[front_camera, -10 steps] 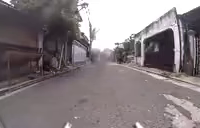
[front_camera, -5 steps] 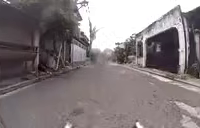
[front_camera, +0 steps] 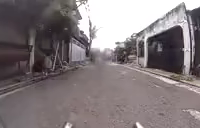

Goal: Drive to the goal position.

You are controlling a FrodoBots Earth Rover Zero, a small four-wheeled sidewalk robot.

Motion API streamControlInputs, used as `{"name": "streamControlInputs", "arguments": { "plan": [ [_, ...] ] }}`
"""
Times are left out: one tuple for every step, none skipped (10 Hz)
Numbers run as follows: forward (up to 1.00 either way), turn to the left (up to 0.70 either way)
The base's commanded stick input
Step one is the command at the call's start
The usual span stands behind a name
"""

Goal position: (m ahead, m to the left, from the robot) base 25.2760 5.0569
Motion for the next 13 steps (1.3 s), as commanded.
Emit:
{"name": "streamControlInputs", "arguments": {
  "plan": [
    [0.70, 0.00],
    [0.70, 0.00],
    [0.70, 0.00],
    [0.70, 0.00],
    [0.70, 0.00],
    [0.70, 0.00],
    [0.70, 0.00],
    [0.70, 0.00],
    [0.70, 0.00],
    [0.70, 0.00],
    [0.70, 0.00],
    [0.70, 0.00],
    [0.70, 0.00]
  ]
}}
